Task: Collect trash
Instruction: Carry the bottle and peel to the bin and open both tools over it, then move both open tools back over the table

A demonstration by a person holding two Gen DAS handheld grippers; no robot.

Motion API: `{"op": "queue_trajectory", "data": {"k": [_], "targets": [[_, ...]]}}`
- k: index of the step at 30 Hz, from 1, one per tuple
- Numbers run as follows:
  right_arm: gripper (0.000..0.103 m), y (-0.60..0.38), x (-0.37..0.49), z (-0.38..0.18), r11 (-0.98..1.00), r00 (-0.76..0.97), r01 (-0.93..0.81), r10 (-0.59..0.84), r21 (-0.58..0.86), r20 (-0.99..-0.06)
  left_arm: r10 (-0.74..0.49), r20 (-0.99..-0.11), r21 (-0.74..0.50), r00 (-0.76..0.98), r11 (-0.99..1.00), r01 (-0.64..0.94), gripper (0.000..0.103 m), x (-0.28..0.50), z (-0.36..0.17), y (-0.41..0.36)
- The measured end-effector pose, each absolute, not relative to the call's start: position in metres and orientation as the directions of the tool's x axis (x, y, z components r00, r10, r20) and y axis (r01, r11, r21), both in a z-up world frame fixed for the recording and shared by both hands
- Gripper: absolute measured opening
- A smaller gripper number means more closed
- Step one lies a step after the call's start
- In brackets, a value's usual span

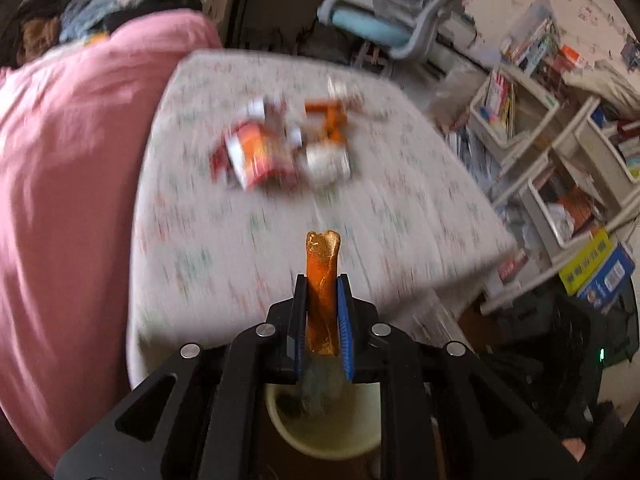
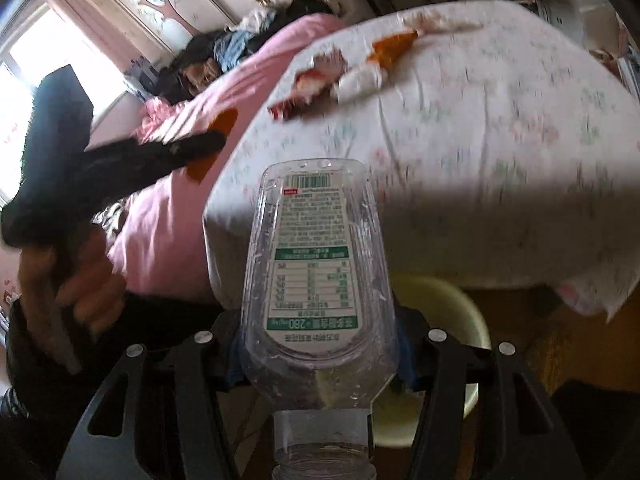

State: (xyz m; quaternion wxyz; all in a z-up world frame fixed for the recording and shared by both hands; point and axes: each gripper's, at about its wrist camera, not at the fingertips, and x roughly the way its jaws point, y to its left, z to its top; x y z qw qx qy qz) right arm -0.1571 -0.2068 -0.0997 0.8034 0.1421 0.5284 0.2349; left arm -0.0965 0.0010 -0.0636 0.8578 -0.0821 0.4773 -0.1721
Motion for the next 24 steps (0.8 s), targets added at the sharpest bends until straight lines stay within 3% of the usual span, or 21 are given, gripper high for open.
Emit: {"op": "queue_trajectory", "data": {"k": [6,9,11,13,18,24], "targets": [[0.064,-0.214,-0.151,-0.107,0.916,0.363,-0.147,0.401,0.374,-0.841,-0.271,-0.909,-0.207,0.317,0.953,0.22,0.015,-0.135,-0.122,-0.032],[0.071,-0.235,-0.147,-0.099,0.924,0.45,-0.06,0.363,0.378,-0.816,-0.228,-0.914,-0.143,0.337,0.956,0.258,0.026,-0.141,-0.122,-0.043],[0.074,-0.249,-0.15,-0.095,0.92,0.5,-0.013,0.344,0.391,-0.794,-0.198,-0.886,-0.1,0.419,0.965,0.243,0.053,-0.145,-0.11,-0.04],[0.079,-0.256,-0.15,-0.092,0.925,0.54,0.017,0.31,0.379,-0.782,-0.164,-0.851,-0.064,0.499,0.975,0.212,0.065,-0.147,-0.096,-0.036],[0.08,-0.25,-0.15,-0.082,0.943,0.577,0.014,0.265,0.334,-0.773,-0.144,-0.783,-0.074,0.605,0.988,0.139,0.074,-0.145,-0.069,-0.019],[0.084,-0.242,-0.12,-0.032,0.969,0.686,-0.091,0.228,0.23,-0.691,-0.126,-0.696,-0.086,0.707,0.992,0.092,0.083,-0.12,-0.027,-0.005]]}}
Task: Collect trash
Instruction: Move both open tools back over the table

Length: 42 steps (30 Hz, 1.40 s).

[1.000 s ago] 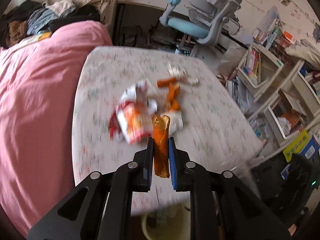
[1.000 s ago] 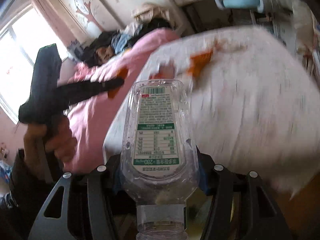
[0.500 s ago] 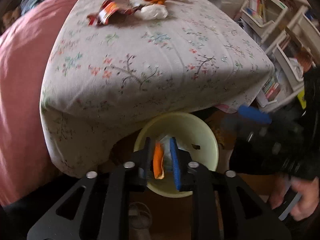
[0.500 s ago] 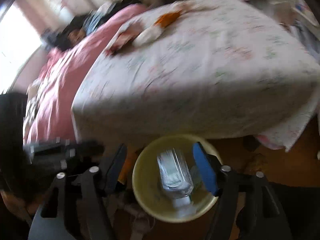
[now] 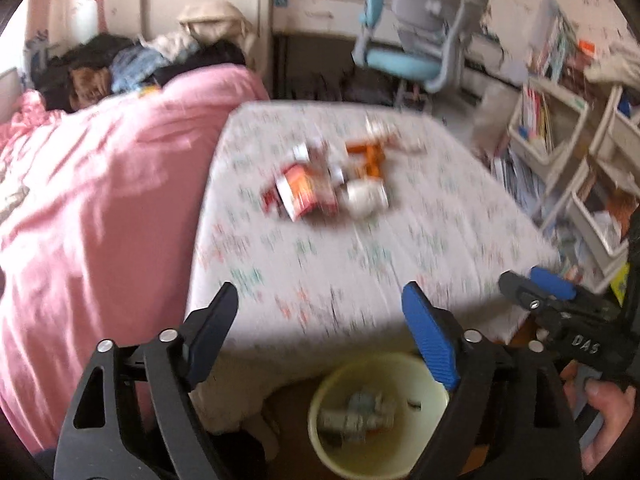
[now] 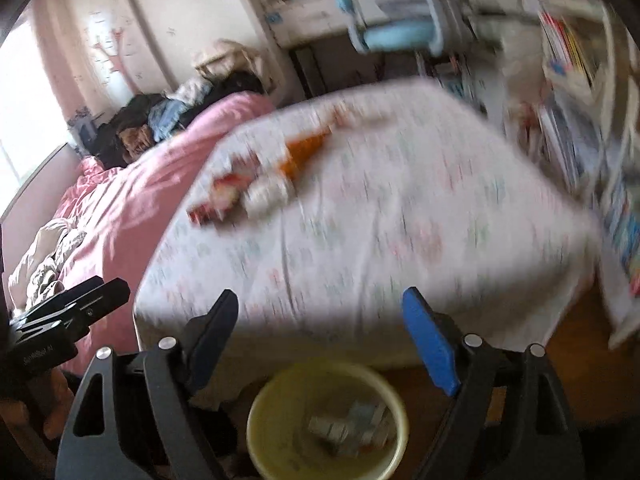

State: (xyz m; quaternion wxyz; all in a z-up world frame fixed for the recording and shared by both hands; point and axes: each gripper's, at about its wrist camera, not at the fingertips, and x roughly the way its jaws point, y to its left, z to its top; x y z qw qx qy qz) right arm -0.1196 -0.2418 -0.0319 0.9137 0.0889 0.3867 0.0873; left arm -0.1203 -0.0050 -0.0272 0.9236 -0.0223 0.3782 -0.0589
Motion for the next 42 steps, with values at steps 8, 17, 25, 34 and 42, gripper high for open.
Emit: {"op": "queue_trajectory", "data": {"k": [8,17,25,34,42], "targets": [[0.094,-0.235,-0.051,0.019,0.985,0.823,-0.175,0.138,-0.014,-0.551,-0.093,-0.605,-0.098,0.791,0.994,0.042,0.087,-0.05,0.021,0.0],[0.094,-0.242,0.009,-0.018,0.989,0.739,-0.119,0.149,0.09,-0.657,0.01,-0.582,0.048,0.813,0.999,0.023,0.09,0.028,0.023,-0.004],[0.094,-0.238,0.02,-0.029,0.983,0.694,-0.122,0.184,0.138,-0.696,-0.01,-0.642,0.048,0.767,0.997,0.053,0.092,0.033,-0.009,-0.016],[0.094,-0.232,0.022,-0.029,0.979,0.68,-0.151,0.206,0.14,-0.704,0.012,-0.611,0.171,0.792,0.978,0.117,0.096,0.023,-0.011,-0.047],[0.094,-0.243,0.025,-0.03,0.98,0.677,-0.116,0.198,0.162,-0.709,0.014,-0.616,0.181,0.788,0.976,0.124,0.096,0.024,-0.012,-0.051]]}}
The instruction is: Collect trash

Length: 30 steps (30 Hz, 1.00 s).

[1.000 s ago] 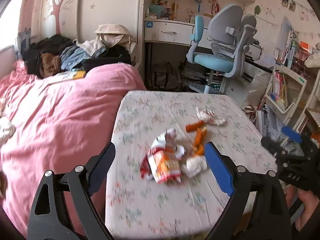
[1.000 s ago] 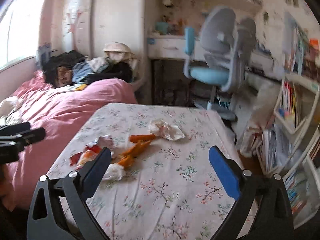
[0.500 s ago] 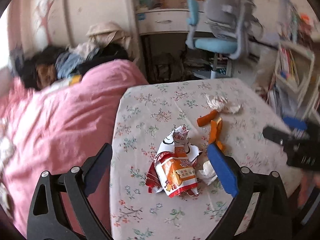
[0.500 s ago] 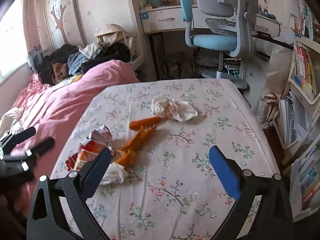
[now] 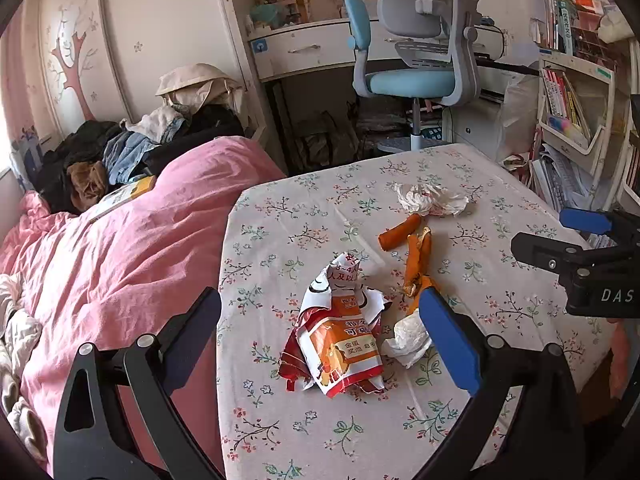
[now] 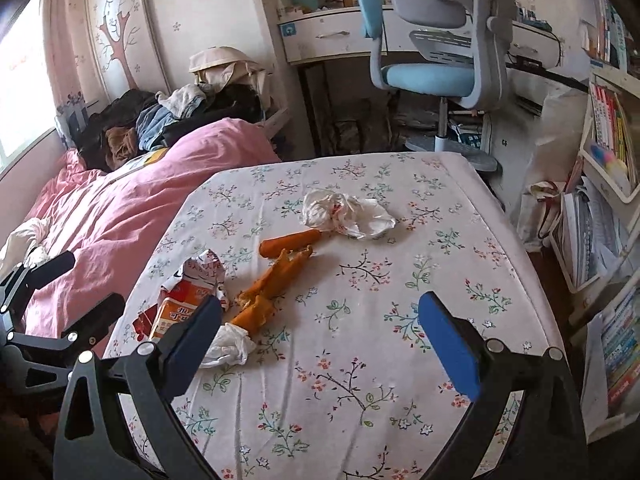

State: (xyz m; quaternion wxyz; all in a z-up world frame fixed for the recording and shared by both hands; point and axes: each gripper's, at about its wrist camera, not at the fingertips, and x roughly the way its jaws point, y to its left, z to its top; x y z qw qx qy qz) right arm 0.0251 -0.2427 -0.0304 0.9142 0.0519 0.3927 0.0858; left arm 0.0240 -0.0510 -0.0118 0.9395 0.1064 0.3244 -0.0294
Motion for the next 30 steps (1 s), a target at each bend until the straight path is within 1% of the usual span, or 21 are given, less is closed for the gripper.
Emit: {"op": "queue_trajectory", "data": {"k": [30], "targets": [[0.094,-0.2328,0.0267,-0.0355,0.982,0.655,-0.135,0.189,0.133,-0.731,0.018,-0.638,0.148,0.77,0.984,0.1,0.096,0.0278,-0.01,-0.0423]]}}
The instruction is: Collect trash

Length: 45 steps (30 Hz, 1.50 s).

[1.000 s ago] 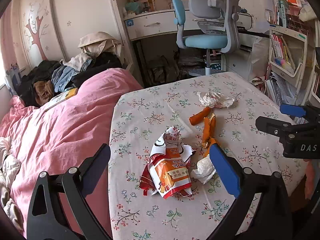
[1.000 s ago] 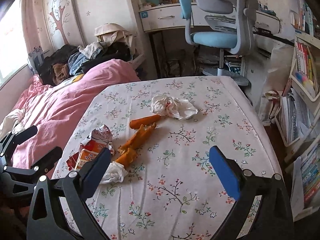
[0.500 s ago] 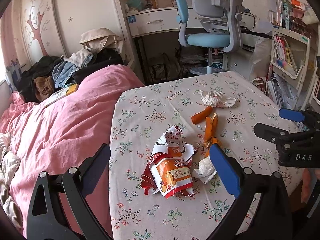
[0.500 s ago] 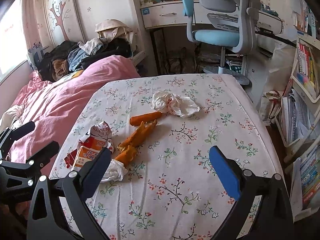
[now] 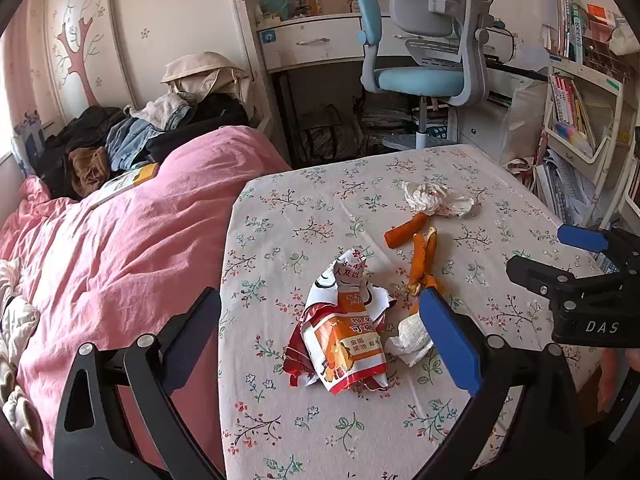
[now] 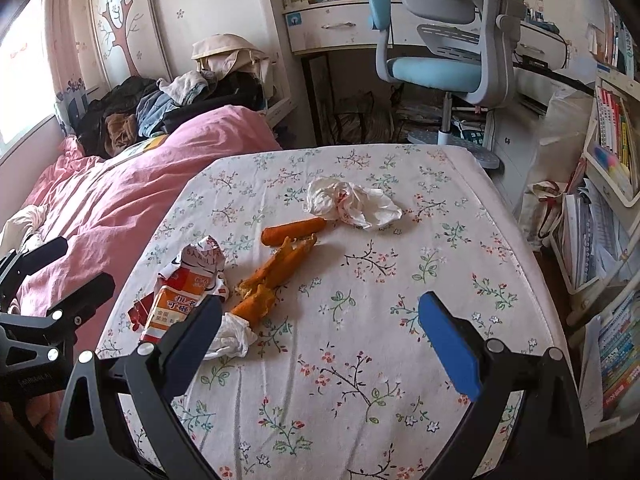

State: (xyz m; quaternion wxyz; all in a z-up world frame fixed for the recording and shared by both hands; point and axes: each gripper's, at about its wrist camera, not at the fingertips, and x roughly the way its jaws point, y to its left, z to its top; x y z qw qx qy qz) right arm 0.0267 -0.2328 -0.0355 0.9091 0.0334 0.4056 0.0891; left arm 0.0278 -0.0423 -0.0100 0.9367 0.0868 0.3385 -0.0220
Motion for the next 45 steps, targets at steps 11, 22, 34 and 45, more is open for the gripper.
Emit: {"op": "queue_trajectory", "data": {"k": [11,22,34,45], "targets": [[0.094,-0.229,0.025,-0.037,0.983,0.65,-0.142,0.183,0.118,-0.738,0.016,-0.639,0.146,0.769,0.984,0.101,0.096,0.028,-0.01,-0.042],[0.094,-0.227,0.025,-0.038,0.983,0.645,-0.149,0.181,0.11,-0.742,0.017,-0.64,0.147,0.768,0.984,0.1,0.096,0.028,-0.01,-0.042],[0.094,-0.224,0.024,-0.038,0.983,0.642,-0.157,0.177,0.099,-0.746,0.019,-0.642,0.145,0.766,0.985,0.098,0.096,0.027,-0.011,-0.041],[0.094,-0.221,0.024,-0.039,0.983,0.64,-0.161,0.175,0.092,-0.748,0.018,-0.643,0.144,0.765,0.985,0.098,0.096,0.028,-0.01,-0.041]]}}
